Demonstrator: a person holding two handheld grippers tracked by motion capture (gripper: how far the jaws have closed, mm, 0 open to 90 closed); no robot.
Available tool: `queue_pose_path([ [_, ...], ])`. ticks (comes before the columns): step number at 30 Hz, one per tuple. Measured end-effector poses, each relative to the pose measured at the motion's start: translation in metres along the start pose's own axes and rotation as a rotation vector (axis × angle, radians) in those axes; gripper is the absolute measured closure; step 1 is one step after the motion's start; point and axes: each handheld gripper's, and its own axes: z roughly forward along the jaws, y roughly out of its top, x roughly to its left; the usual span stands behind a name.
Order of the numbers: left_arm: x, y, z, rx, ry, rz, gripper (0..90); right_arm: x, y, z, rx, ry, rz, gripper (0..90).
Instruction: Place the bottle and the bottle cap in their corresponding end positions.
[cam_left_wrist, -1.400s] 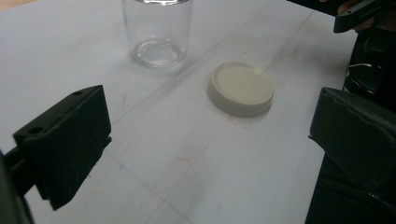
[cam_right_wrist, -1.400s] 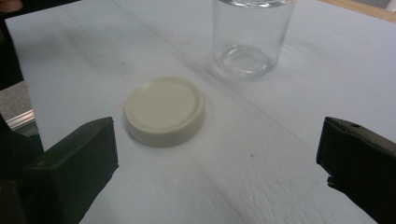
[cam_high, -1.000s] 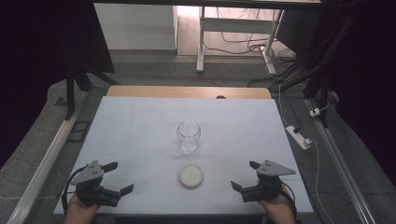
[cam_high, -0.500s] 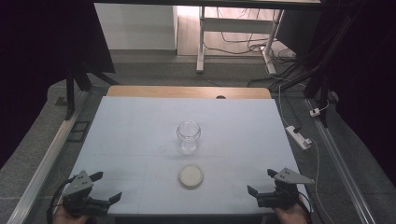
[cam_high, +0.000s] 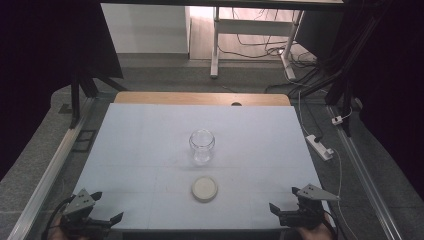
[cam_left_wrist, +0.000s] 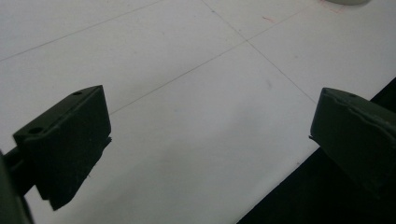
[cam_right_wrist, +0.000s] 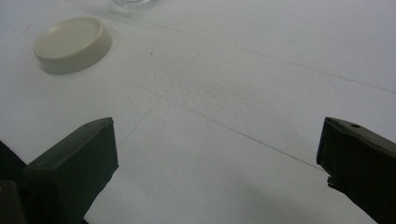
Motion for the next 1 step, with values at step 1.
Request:
queue_pose_path([
  [1,0.0001,0.0004,0.0002,0.001,-0.001,0.001,0.0,0.0003,-0.0001,0.0003,0.001,0.001,-0.005,0.0],
])
